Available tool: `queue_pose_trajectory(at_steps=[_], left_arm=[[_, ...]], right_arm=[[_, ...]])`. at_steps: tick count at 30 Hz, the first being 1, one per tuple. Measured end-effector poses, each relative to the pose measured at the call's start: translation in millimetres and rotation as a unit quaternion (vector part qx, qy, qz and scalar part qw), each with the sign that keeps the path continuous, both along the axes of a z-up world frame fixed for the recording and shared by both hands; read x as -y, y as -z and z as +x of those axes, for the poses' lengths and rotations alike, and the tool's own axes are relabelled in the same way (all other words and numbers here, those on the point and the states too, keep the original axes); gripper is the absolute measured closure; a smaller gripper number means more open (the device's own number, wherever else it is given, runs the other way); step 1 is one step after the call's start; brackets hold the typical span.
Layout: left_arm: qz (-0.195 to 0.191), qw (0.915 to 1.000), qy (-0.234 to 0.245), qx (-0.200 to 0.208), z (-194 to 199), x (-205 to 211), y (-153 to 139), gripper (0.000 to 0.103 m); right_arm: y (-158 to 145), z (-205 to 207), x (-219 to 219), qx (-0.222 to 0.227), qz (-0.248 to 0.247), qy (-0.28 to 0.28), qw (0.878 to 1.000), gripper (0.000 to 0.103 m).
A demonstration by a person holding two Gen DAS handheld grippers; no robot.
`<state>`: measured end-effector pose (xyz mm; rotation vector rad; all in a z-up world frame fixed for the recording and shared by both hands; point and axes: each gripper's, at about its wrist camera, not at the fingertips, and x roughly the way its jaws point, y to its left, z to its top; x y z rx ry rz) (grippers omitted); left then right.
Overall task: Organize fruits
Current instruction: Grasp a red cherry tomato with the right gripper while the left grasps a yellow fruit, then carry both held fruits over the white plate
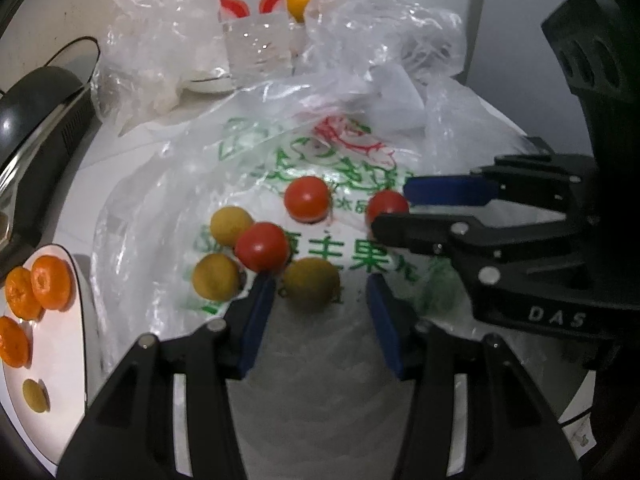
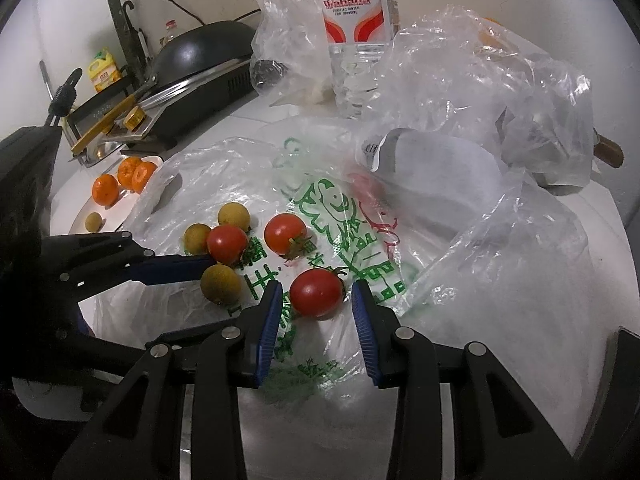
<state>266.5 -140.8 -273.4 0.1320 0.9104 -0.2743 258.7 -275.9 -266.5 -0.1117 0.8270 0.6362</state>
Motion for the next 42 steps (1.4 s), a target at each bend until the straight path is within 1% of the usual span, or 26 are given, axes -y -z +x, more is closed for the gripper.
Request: queue_pose_trajectory(at_steps=[2, 8, 10, 13, 14, 15, 18, 28, 42], left_arm=[[0.000, 1.0000, 0.001, 0.000, 2, 0, 0, 0.053], [-0.022, 0.9998, -0.003, 0.001, 7, -7, -1, 0.054], [-0.026, 0.9996, -0.002, 0.001, 5, -8, -1, 0.054], [-0.030, 0.9995, 0.004, 0.003, 3, -10, 0, 0.061], [-0.030, 0.9995, 0.003, 0.004, 2, -12, 0, 0.067], [-0.033, 0.9994, 0.003, 0.004, 2, -13, 0, 0.070], [-0.038, 0.9992, 0.004, 0.005, -2, -15, -1, 0.073], [-0.045, 0.9987, 0.012, 0.022, -16, -18, -11, 0.074], [-0.053, 0.9976, 0.015, 0.041, -45, -24, -34, 0.074]], right_arm=[[1, 1, -1, -0.004, -0.002, 0.000, 1.000, 0.065], [2, 2, -6, -0.009, -0.011, -0.002, 1.000, 0.065], [3, 3, -8, -0.008, -0.015, -0.003, 1.000, 0.070], [4, 2, -11, -0.005, -0.019, -0.006, 1.000, 0.072], [4, 2, -12, -0.005, -0.022, -0.006, 1.000, 0.072], [4, 3, -13, -0.004, -0.022, -0.006, 1.000, 0.072], [4, 3, -12, -0.003, -0.023, -0.001, 1.000, 0.073], [-7, -7, -10, 0.012, -0.023, 0.010, 1.000, 0.073], [-24, -26, -9, 0.030, -0.025, 0.019, 0.999, 0.073]])
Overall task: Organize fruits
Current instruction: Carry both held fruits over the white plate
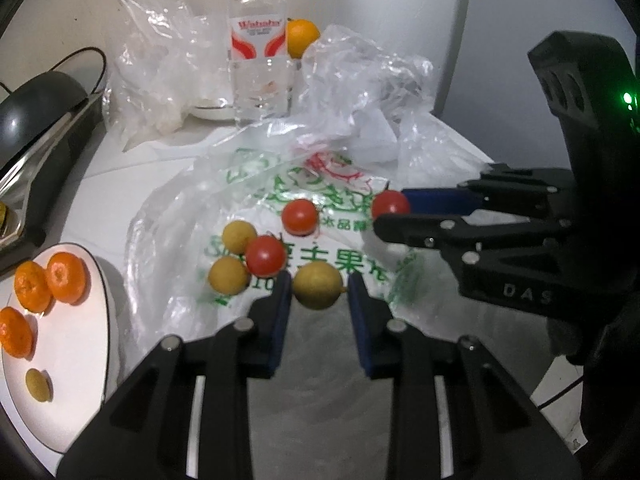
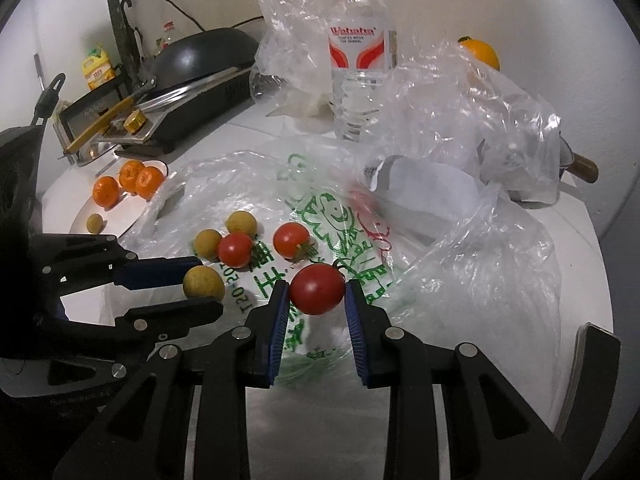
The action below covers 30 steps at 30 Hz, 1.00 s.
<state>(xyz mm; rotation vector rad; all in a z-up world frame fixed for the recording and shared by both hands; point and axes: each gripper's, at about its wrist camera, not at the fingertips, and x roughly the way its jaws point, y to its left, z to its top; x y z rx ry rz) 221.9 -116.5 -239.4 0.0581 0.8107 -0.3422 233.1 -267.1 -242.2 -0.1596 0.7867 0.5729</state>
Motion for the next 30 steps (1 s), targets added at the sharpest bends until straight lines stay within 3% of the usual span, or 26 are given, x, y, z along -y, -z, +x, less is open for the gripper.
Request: queue_pose_trajectory(at_steps=[30], left_arm=[[-0.024, 0.9986, -0.031, 0.037, -61, -62, -26, 0.074]], right_arm=[[-38, -54, -56, 0.039, -0.009, -0.024, 0.999, 0.073]])
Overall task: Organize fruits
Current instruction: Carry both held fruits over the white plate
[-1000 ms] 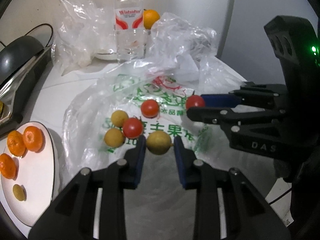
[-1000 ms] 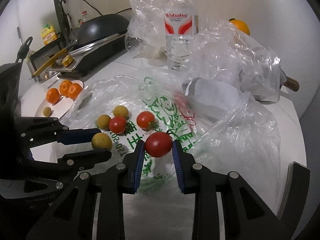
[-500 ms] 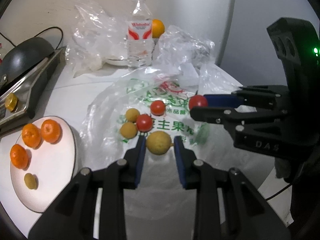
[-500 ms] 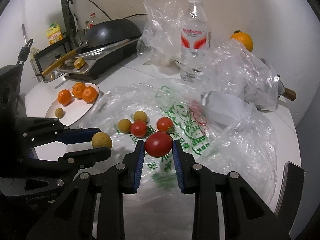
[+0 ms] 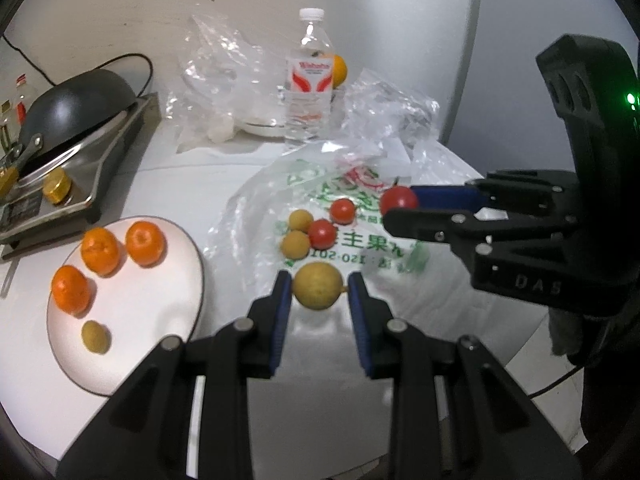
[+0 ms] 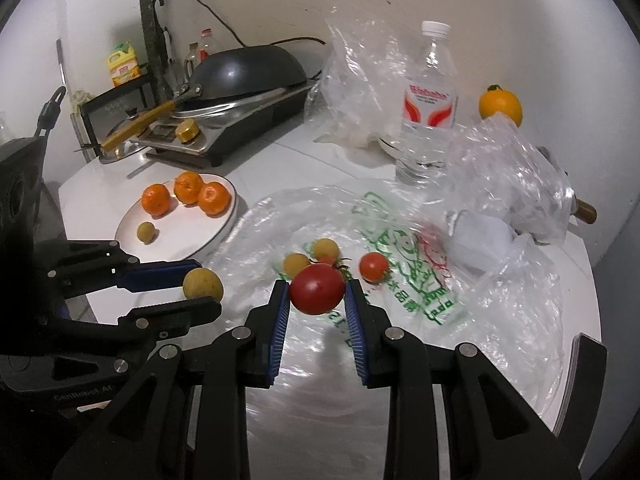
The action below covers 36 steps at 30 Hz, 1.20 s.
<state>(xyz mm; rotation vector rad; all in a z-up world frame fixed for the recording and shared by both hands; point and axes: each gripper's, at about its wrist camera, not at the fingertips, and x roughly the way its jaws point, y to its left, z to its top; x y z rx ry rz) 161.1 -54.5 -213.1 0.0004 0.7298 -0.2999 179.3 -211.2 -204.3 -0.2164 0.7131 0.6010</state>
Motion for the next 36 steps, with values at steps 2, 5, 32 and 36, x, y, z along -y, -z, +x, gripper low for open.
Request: queue_pose_trajectory(at_steps=[2, 5, 32, 36], left_arm=[[-0.003, 1.0000, -0.003, 0.001, -4, -6, -1, 0.074], [-0.007, 0.9999, -0.006, 0.003, -8, -16, -1, 0.074], [-0.023, 0.9979, -0.060, 0.004, -28, -101, 11, 0.074], [-0.024, 0.9974, -0.068, 0.000, -28, -110, 17, 0.074]], right_arm=[[-1, -2, -5, 0.001, -0.002, -0.003, 1.000, 0.073], [-3, -6, -14, 0.003, -0.006, -0.008, 1.000, 0.073], [-1, -19, -101, 0.000, -0.037, -0.054, 0.998, 0.073], [2, -20, -110, -0.003, -0.041, -0.062, 0.997, 0.073]])
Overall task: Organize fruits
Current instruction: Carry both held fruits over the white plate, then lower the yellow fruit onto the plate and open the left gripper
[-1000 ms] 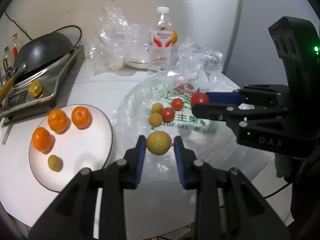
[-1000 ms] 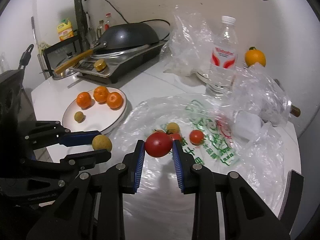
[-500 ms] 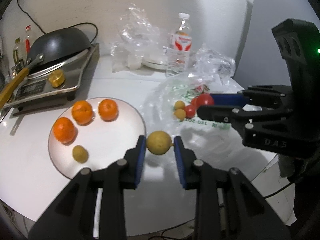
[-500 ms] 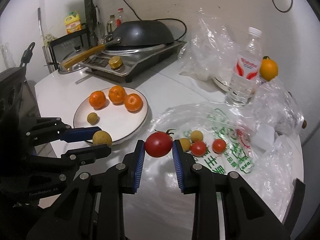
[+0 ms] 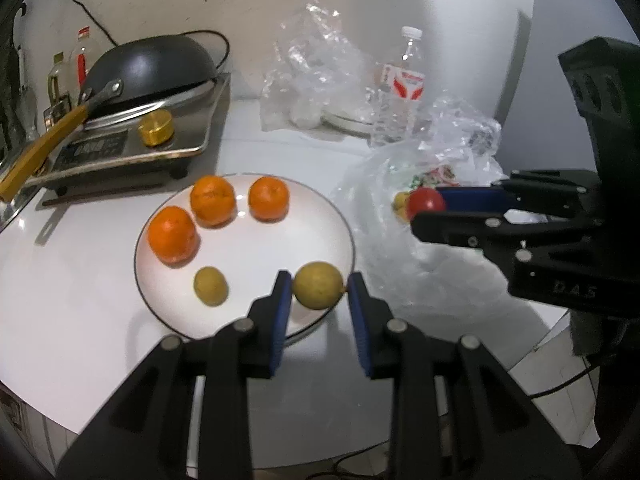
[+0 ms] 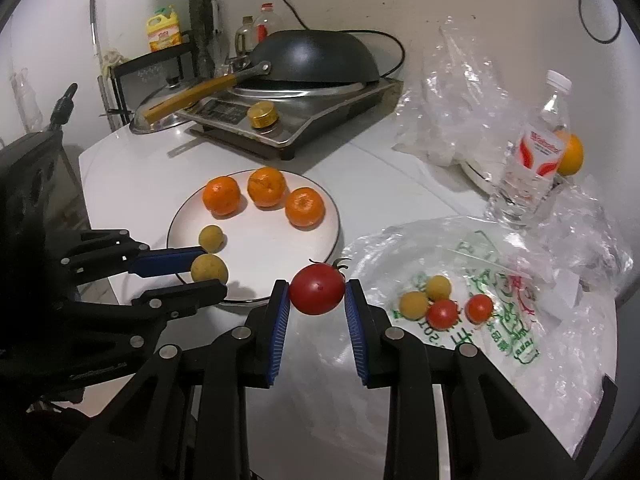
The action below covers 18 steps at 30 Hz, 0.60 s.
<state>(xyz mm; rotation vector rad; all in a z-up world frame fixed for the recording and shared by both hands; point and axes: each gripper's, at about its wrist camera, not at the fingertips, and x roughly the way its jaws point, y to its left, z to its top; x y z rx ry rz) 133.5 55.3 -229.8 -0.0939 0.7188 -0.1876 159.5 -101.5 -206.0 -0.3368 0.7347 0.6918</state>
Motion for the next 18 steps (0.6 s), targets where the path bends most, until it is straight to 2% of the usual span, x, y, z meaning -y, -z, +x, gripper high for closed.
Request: queue_pose_trajectory(at_steps=[18], left_arm=[[-0.006, 0.9995, -0.018, -0.026, 11, -26, 23, 0.074]], right_arm=[[15, 11, -31, -0.018, -0.008, -0.022, 1.000, 0.073]])
